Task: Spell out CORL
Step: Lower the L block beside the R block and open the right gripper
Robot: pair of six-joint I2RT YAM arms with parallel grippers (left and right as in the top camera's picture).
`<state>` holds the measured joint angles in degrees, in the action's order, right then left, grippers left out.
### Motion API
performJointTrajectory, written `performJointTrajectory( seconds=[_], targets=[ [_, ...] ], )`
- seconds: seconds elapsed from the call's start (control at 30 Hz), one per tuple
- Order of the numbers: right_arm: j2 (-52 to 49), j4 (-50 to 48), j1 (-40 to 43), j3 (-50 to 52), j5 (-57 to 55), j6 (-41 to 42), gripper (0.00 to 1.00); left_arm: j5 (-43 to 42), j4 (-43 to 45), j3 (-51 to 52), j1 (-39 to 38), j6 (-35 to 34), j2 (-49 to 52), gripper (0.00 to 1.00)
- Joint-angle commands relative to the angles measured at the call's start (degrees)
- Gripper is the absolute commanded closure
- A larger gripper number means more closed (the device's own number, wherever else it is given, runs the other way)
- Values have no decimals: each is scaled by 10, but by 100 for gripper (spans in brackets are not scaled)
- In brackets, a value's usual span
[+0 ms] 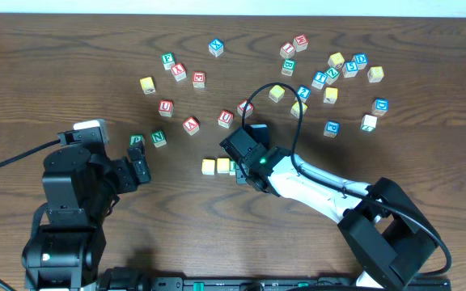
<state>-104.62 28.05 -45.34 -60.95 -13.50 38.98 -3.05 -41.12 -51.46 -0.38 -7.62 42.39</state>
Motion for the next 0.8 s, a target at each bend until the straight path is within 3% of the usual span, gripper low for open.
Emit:
performJointTrajectory(
  seconds=[0.0, 0.77],
  targets=[
    [-5, 1, -3, 4, -12, 8, 58, 5, 0, -14, 3, 5, -2, 2],
    [-5, -10, -3, 18, -29, 21, 57, 5, 0, -14, 3, 5, -2, 2]
  ],
)
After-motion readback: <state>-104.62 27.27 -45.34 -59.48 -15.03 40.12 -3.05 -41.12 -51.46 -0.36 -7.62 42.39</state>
